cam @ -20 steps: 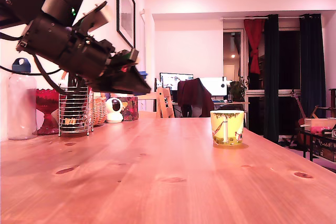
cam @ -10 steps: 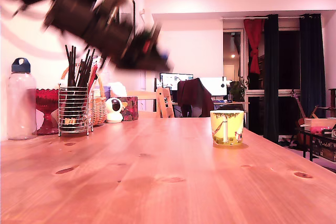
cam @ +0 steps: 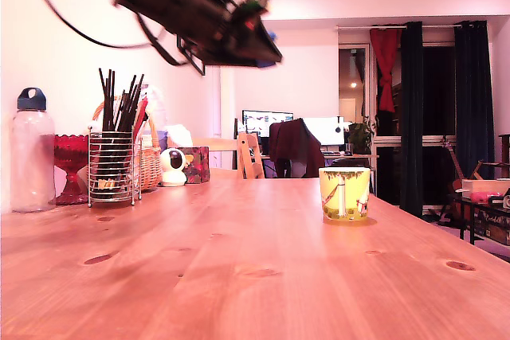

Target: Pick the coffee capsule and then drop it inside the coffee cup in front of you

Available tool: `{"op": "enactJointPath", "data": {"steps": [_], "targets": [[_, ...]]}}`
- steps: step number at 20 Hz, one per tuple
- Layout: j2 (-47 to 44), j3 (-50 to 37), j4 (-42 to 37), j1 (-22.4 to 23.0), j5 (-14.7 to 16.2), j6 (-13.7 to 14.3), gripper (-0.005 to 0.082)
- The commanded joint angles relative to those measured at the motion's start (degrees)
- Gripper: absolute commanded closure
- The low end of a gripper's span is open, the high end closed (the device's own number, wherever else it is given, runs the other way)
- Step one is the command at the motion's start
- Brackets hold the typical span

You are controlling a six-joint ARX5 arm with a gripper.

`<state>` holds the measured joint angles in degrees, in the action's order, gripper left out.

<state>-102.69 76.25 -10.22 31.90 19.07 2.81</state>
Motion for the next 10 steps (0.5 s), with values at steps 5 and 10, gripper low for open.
{"op": "enactJointPath", "data": {"steps": [5, 10], "targets": [[-8.81, 11.28, 3.3, 1.05, 0.15, 0.24, 0.0589], [-15.98, 19.78, 3.41, 2.45, 0.15, 0.2, 0.0589]]}}
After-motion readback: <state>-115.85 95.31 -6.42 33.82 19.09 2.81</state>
